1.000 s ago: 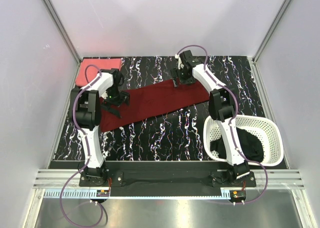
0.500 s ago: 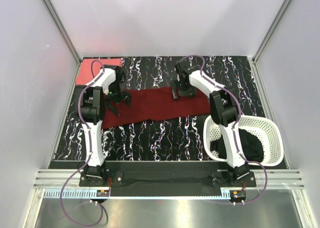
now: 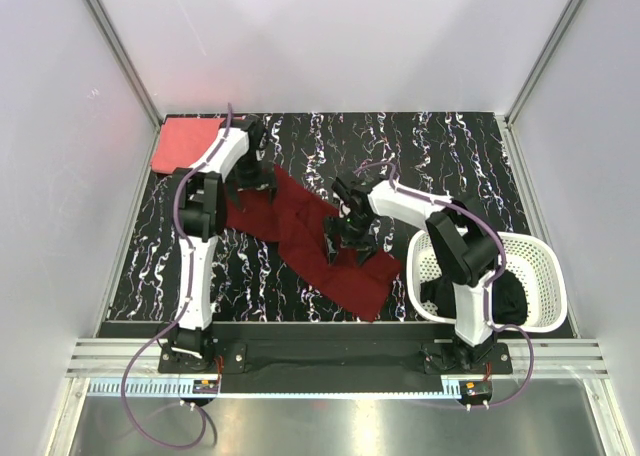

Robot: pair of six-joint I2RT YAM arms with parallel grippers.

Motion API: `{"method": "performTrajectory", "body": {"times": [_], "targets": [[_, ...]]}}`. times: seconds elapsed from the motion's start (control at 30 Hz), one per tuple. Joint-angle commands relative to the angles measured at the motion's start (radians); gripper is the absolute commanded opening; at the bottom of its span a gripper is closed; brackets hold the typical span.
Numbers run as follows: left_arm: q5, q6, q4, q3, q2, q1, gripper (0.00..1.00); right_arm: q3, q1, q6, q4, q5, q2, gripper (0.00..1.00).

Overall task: Fold and stack the t-shirts
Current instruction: Fold the tshirt

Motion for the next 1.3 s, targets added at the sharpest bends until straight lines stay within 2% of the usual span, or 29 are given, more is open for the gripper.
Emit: {"method": "performTrajectory", "body": {"times": [0.0,0.13,0.17,0.3,0.37,0.47,0.53,0.6,0.63,0.67,0.73,0.9,1.07,1.13,1.27], "targets": [[0.085,0.215,0.089,0.162,0.117,-0.036,0.94,-0.019,0.040,0.120,0.069,-0.189,-0.101,0.84],[0.252,0.276,0.204,0.189,0.127,-0.036,0.90,-0.007,0.043,0.198,0.129,-0.301,-0.164,0.84],[0.332,0.286,0.224,0.209,0.133,-0.043,0.90,0.004,0.041,0.195,0.126,-0.310,-0.172,0.85],[0.418,0.299,0.330,0.333,0.168,-0.060,0.89,0.140,0.034,0.108,-0.062,-0.244,-0.169,0.86],[0.412,0.281,0.417,0.340,0.107,-0.060,0.88,0.165,0.006,0.074,-0.103,-0.172,-0.195,0.86],[0.316,0.231,0.522,0.230,-0.009,-0.068,0.86,0.197,-0.040,0.013,-0.158,-0.044,-0.233,0.86],[0.157,0.173,0.554,0.165,-0.138,-0.072,0.87,0.208,-0.061,-0.019,-0.187,0.062,-0.239,0.86],[-0.078,0.050,0.522,0.090,-0.221,-0.077,0.88,0.225,-0.095,-0.056,-0.221,0.136,-0.222,0.84],[-0.079,-0.002,0.502,0.090,-0.234,-0.077,0.87,0.228,-0.106,-0.056,-0.227,0.151,-0.219,0.83],[-0.155,-0.059,0.470,0.088,-0.243,-0.083,0.87,0.230,-0.109,-0.071,-0.235,0.165,-0.212,0.83],[-0.152,-0.177,0.419,0.078,-0.257,-0.103,0.83,0.230,-0.111,-0.088,-0.238,0.201,-0.199,0.79],[-0.171,-0.302,0.410,-0.030,-0.258,-0.193,0.77,0.156,-0.111,-0.078,-0.172,0.185,-0.205,0.72],[-0.304,-0.489,0.356,-0.091,-0.226,-0.269,0.71,0.052,-0.111,-0.046,-0.089,0.123,-0.204,0.55],[-0.310,-0.550,0.324,-0.099,-0.183,-0.273,0.68,0.012,-0.109,-0.035,-0.062,0.121,-0.199,0.55],[-0.286,-0.625,0.255,-0.050,-0.111,-0.270,0.68,-0.035,-0.108,-0.035,-0.026,0.113,-0.199,0.57]]}}
